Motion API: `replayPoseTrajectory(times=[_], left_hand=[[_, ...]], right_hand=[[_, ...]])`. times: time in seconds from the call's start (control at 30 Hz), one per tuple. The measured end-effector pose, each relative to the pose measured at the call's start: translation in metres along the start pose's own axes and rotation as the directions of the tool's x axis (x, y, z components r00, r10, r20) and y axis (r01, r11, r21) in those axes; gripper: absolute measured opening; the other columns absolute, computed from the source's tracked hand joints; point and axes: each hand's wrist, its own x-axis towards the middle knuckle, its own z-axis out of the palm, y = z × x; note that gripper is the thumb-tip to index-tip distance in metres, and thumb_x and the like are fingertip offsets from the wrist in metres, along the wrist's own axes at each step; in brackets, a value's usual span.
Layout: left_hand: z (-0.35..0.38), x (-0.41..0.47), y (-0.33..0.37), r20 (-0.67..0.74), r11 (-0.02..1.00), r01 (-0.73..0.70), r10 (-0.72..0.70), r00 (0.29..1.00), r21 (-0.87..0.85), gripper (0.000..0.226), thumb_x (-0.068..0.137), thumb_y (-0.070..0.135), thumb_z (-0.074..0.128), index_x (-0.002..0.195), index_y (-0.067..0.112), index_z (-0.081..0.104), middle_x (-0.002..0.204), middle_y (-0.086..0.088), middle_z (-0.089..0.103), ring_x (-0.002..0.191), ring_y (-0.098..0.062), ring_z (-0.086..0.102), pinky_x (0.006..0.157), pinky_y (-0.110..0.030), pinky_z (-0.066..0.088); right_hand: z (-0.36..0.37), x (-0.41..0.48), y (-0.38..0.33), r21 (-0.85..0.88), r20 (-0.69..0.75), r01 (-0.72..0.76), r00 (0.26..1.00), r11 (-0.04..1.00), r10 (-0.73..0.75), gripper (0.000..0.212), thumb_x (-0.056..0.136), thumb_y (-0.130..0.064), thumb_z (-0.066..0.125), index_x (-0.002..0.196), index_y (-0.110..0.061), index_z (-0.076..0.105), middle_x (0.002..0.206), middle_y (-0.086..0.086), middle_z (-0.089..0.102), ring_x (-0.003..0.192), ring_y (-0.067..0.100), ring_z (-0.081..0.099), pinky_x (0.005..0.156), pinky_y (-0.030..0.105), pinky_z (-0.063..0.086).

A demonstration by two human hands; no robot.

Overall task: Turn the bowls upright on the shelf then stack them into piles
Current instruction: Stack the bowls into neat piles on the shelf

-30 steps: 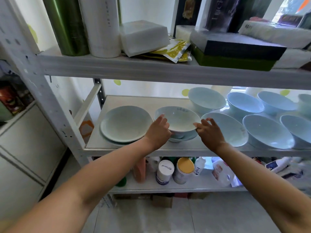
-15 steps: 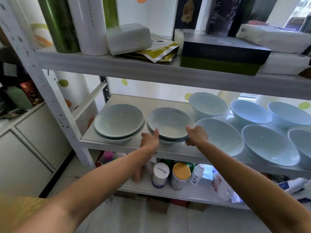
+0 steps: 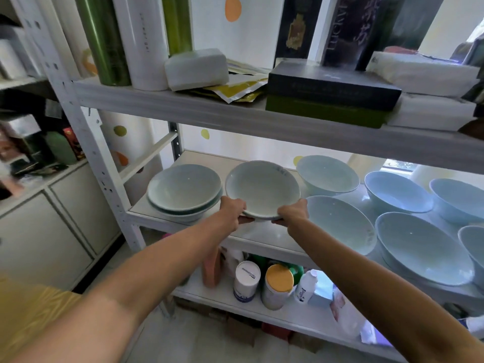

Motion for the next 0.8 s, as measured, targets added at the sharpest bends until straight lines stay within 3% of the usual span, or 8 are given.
replayPoseTrajectory(times=[0.07,0.17,0.27,0.33,0.43,0.5,0.7,0.8], left_hand=[[0.002,0.001,0.009,0.020,0.999,-0.039,0.039,0.999,0.002,0.050,0.083,-0.017,0.041,0.130,-0.001,0.036,0.134,-0.024,0.043,0.101,-0.034,0.051,0.056,-0.042,0.059],[0.002,0.000,0.028,0.034,0.996,-0.085,0.086,0.996,-0.025,0.041,0.083,-0.018,0.043,0.121,-0.005,0.039,0.120,-0.022,0.044,0.097,-0.035,0.051,0.055,-0.041,0.059],[-0.004,0.002,0.047,0.040,0.989,-0.145,0.146,0.989,-0.028,0.036,0.082,-0.017,0.044,0.115,-0.003,0.041,0.113,-0.021,0.044,0.090,-0.034,0.054,0.040,-0.034,0.055],[-0.013,0.003,0.059,0.036,0.983,-0.182,0.182,0.983,-0.024,0.035,0.081,-0.015,0.046,0.114,-0.004,0.044,0.112,-0.022,0.048,0.083,-0.033,0.057,0.040,-0.035,0.055],[-0.034,0.003,0.077,-0.005,0.975,-0.222,0.222,0.975,-0.015,0.013,0.080,-0.011,0.051,0.086,0.001,0.048,0.101,-0.022,0.052,0.078,-0.034,0.058,0.041,-0.035,0.056],[-0.053,0.006,0.088,-0.036,0.969,-0.246,0.246,0.969,0.005,0.013,0.079,-0.008,0.054,0.077,0.004,0.049,0.094,-0.021,0.055,0.070,-0.033,0.059,0.043,-0.035,0.057],[-0.118,0.011,0.108,-0.098,0.955,-0.293,0.296,0.950,0.041,0.011,0.079,-0.006,0.054,0.077,0.005,0.051,0.072,-0.012,0.054,0.057,-0.024,0.057,0.049,-0.034,0.059],[-0.146,0.015,0.108,-0.124,0.964,-0.251,0.260,0.957,0.084,0.011,0.080,-0.005,0.054,0.078,0.005,0.051,0.070,-0.014,0.055,0.056,-0.026,0.058,0.053,-0.038,0.058]], right_hand=[[-0.001,0.001,-0.008,0.025,-0.017,0.051,0.999,0.998,-0.050,0.047,0.078,0.007,0.056,0.118,-0.010,0.039,0.106,0.011,0.046,0.097,0.037,0.063,0.049,0.033,0.059],[0.000,0.001,-0.023,0.067,-0.053,0.122,0.992,0.990,-0.118,0.046,0.075,0.007,0.057,0.116,-0.009,0.041,0.105,0.012,0.046,0.094,0.036,0.062,0.061,0.039,0.060],[0.007,-0.003,-0.038,0.058,-0.080,0.201,0.977,0.978,-0.197,0.048,0.076,0.003,0.058,0.119,-0.008,0.042,0.095,0.008,0.053,0.066,0.022,0.059,0.076,0.046,0.059],[0.014,-0.009,-0.048,0.030,-0.095,0.259,0.962,0.966,-0.255,0.048,0.076,-0.002,0.060,0.121,-0.009,0.044,0.078,-0.003,0.049,0.056,0.015,0.055,0.080,0.047,0.058],[0.031,-0.024,-0.064,0.021,-0.082,0.318,0.945,0.948,-0.315,0.047,0.077,-0.008,0.063,0.121,-0.010,0.046,0.082,0.000,0.053,0.059,0.022,0.062,0.082,0.045,0.057],[0.047,-0.033,-0.072,0.022,-0.058,0.345,0.937,0.938,-0.344,0.047,0.077,-0.011,0.064,0.121,-0.011,0.047,0.092,0.004,0.055,0.063,0.026,0.063,0.081,0.045,0.057],[0.108,-0.054,-0.077,-0.011,0.042,0.362,0.932,0.932,-0.361,0.045,0.078,-0.018,0.065,0.117,-0.009,0.044,0.094,0.004,0.054,0.059,0.020,0.061,0.084,0.046,0.056],[0.135,-0.060,-0.068,-0.048,0.083,0.329,0.942,0.943,-0.325,0.046,0.078,-0.022,0.067,0.115,-0.009,0.043,0.093,0.004,0.056,0.072,0.029,0.068,0.086,0.047,0.055]])
